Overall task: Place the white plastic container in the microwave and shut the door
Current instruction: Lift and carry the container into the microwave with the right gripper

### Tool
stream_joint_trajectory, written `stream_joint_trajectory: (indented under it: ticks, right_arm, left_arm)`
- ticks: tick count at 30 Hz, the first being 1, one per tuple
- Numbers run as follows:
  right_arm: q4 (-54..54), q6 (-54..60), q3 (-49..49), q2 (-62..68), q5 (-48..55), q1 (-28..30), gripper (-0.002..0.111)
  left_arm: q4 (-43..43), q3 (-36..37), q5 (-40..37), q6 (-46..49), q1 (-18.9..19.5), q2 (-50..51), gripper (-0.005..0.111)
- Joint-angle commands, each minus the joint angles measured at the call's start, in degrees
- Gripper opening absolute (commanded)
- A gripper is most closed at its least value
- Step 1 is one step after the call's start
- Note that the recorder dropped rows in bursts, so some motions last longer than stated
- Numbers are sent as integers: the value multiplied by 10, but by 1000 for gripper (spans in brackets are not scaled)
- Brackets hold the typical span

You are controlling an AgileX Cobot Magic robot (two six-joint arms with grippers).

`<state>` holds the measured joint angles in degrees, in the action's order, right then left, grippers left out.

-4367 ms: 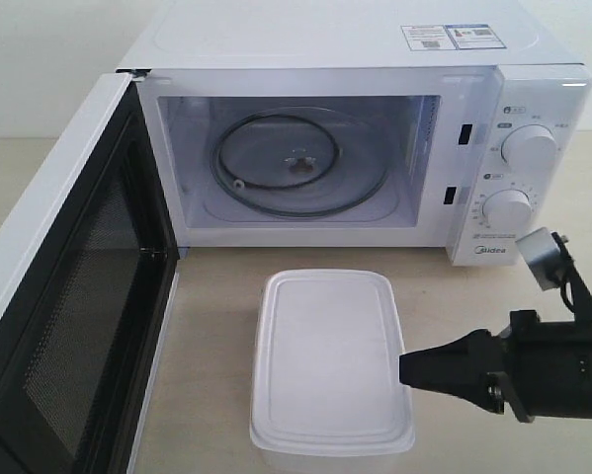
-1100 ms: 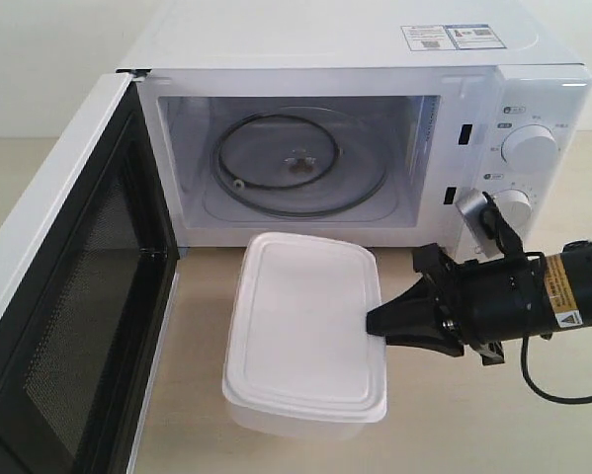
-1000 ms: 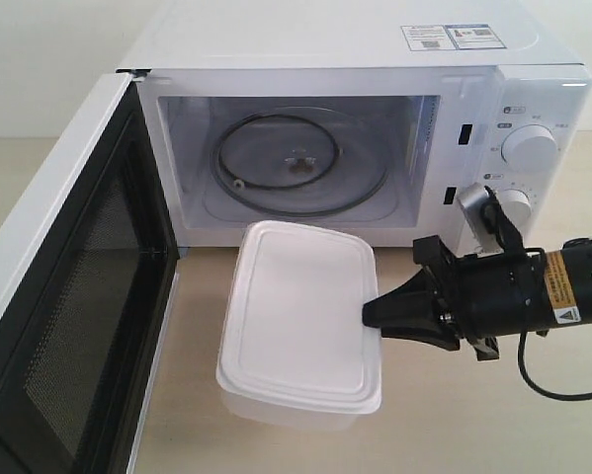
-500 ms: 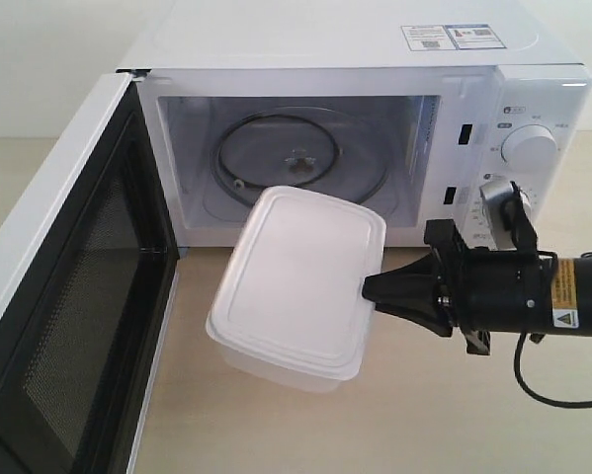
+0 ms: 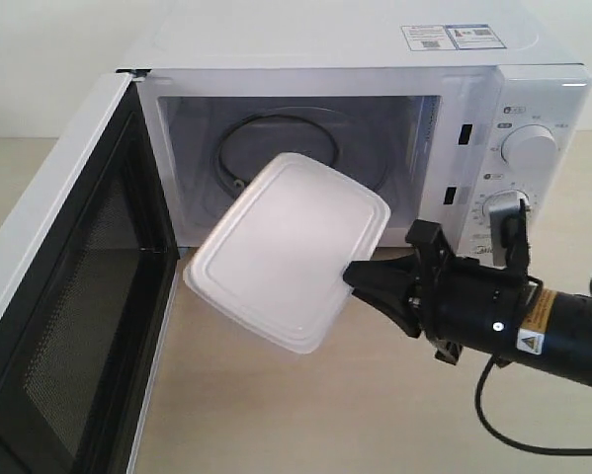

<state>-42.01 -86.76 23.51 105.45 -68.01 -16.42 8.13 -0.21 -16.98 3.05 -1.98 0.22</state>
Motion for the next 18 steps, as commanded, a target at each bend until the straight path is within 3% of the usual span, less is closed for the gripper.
stream_joint_trajectory:
  ticks: [1, 11, 18]
  right_arm:
    - [199, 87, -1, -4, -20, -103, 0]
    - [549, 131, 33, -3, -20, -261, 0]
    - [661, 197, 136, -3, 127, -295, 0]
  left_arm:
    - [4, 2, 1, 2, 2, -2, 4]
    - [4, 2, 1, 2, 2, -2, 4]
    - [4, 2, 1, 2, 2, -2, 4]
